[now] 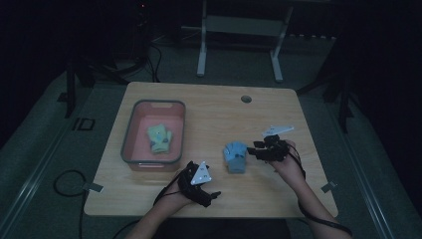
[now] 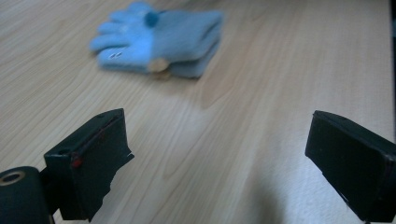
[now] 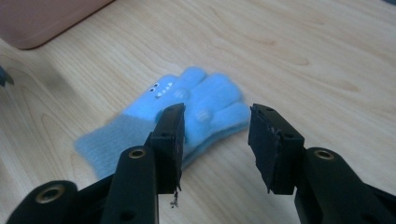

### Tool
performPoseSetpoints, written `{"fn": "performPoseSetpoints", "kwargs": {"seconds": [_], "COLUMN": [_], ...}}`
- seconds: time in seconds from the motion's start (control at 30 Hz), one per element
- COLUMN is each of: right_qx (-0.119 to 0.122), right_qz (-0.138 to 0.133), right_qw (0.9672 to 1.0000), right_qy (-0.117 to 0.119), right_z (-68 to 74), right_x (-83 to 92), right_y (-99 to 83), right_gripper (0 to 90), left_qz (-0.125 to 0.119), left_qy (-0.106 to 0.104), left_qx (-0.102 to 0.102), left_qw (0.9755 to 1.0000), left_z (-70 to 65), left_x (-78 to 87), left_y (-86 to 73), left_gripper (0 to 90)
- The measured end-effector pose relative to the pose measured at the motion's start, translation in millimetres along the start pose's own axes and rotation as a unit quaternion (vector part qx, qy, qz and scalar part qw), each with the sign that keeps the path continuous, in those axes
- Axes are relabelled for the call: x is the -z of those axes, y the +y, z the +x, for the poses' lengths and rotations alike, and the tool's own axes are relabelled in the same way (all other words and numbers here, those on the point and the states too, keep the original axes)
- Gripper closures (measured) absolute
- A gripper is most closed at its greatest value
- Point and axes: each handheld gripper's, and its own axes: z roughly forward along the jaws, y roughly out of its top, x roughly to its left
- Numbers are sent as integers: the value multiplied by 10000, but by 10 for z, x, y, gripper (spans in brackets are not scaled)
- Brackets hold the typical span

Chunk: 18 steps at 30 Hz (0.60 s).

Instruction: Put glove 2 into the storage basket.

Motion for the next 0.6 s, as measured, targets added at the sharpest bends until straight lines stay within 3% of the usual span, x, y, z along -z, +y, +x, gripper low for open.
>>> {"fn": "performPoseSetpoints", "kwargs": {"seconds": [0.23,0.4,0.6], "right_qx": [-67,-171,-315], "right_qz": [-94,-128,-199], "right_qw": [9999,9997,9990], "right_qy": [69,121,248], "right_z": [-121,-153,-168], "right_x": [43,26,-1], "right_y": [1,-21,-25], "right_gripper": [560,565,566], "left_qz": [53,140,167], "left_qy": [-287,-314,-317], "left_qx": [-233,-540,-732], "left_qw": [9993,9979,9967], "left_z": [60,85,144], "left_x": [-167,-333,-480], "left_y": [128,220,356], "left_gripper": [77,121,151]}}
